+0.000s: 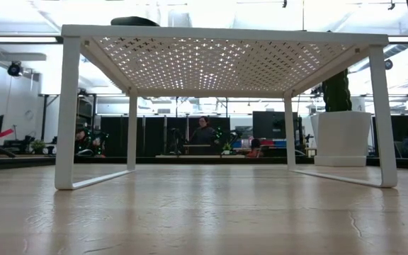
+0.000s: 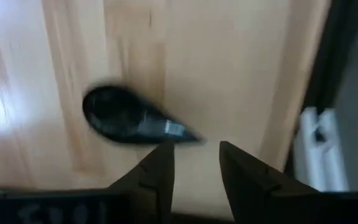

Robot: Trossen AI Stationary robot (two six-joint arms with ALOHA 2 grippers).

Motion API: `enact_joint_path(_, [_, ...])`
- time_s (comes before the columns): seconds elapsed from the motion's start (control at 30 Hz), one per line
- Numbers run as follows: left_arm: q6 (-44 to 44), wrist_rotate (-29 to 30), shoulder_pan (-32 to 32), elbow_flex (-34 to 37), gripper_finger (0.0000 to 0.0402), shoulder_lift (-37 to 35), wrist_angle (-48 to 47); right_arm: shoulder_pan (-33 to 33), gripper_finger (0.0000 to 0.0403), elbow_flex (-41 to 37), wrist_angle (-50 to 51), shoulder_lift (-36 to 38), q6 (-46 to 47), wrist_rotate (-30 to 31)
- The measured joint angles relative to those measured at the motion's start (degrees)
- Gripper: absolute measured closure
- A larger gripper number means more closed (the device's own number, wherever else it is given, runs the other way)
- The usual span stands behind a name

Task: Pick & Place Mini shaped plates
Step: Stack the drop-shaped plate on the other drop-shaped plate on the shelf

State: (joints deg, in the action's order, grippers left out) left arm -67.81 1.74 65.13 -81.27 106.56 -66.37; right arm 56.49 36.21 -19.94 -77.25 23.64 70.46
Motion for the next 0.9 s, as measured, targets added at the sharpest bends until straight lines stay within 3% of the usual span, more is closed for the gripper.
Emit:
enact_joint_path(0.27, [-2.6,-7.3,0.1,3.9,0.0309,0.0,-1.1,0.0,0.0280,0.0,0.0,0.0,0.0,-0.1])
enact_joint_path(0.67, [-4.1,-7.7,-1.1,8.0,0.0392,0.0,3.8,0.0,0.0280,0.0,0.0,0.0,0.0,-0.1])
enact_joint_path(0.9, [-3.7,-6.6,-2.2,8.4,0.0395,0.0,7.6,0.0,0.0280,0.0,0.0,0.0,0.0,-0.1])
